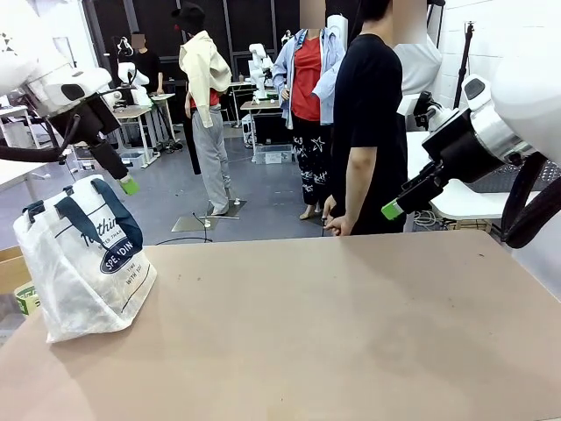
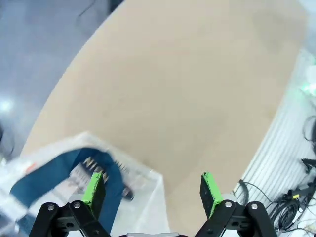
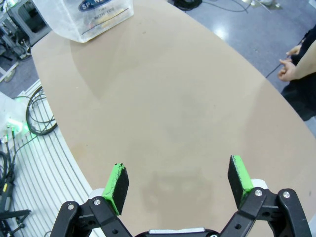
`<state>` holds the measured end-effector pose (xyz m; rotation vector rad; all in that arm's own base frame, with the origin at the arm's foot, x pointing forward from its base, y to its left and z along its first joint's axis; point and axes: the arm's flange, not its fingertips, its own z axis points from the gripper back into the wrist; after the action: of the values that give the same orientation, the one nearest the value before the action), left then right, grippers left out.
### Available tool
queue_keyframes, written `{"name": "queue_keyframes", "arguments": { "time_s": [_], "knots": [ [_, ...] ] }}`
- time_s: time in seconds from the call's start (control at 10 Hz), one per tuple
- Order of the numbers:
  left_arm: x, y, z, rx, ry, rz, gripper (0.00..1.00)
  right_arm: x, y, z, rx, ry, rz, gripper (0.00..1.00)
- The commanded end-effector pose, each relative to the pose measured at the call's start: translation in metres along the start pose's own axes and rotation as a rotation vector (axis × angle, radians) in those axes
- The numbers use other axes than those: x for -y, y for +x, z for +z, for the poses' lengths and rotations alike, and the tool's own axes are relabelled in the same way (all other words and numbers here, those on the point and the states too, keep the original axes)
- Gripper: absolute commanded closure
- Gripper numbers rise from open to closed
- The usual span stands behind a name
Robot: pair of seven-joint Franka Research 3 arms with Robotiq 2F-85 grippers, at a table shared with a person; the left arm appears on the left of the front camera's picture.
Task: Transfer purchased items from the store into the shopping bag.
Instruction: Move the Reusable shopping bag to the right side of the table.
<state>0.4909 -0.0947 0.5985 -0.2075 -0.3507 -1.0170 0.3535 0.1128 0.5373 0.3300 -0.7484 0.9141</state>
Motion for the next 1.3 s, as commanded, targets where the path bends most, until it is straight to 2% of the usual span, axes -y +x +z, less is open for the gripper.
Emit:
{"name": "queue_keyframes", "arguments": {
  "time_s": [0.0, 0.1, 0.4, 0.6, 0.7, 0.8, 0.9, 1.2],
  "knots": [
    [-0.007, 0.000, 0.004, 0.104, -0.161, -0.096, 0.00, 0.000, 0.001, -0.001, -0.014, 0.002, -0.006, 0.00],
    [-0.004, 0.004, 0.007, 0.155, -0.218, -0.120, 0.00, 0.000, 0.001, -0.001, -0.014, 0.002, -0.006, 0.00],
    [0.013, -0.004, 0.007, 0.187, -0.308, -0.242, 0.00, 0.000, 0.001, -0.001, -0.014, 0.002, -0.006, 0.00],
    [0.019, -0.010, 0.005, 0.271, -0.209, -0.303, 0.00, 0.000, 0.001, -0.001, -0.014, 0.002, -0.006, 0.00],
    [0.020, -0.009, 0.006, 0.302, -0.147, -0.290, 0.00, 0.000, 0.001, -0.001, -0.014, 0.002, -0.006, 0.00],
    [0.019, -0.011, 0.003, 0.290, -0.130, -0.308, 0.00, 0.000, 0.001, -0.001, -0.014, 0.002, -0.006, 0.00],
    [0.014, -0.003, 0.011, 0.229, -0.210, -0.278, 0.00, 0.000, 0.001, -0.001, -0.014, 0.002, -0.006, 0.00],
    [0.014, -0.003, 0.011, 0.229, -0.210, -0.278, 0.00, 0.000, 0.001, -0.001, -0.014, 0.002, -0.006, 0.00]
  ]
}}
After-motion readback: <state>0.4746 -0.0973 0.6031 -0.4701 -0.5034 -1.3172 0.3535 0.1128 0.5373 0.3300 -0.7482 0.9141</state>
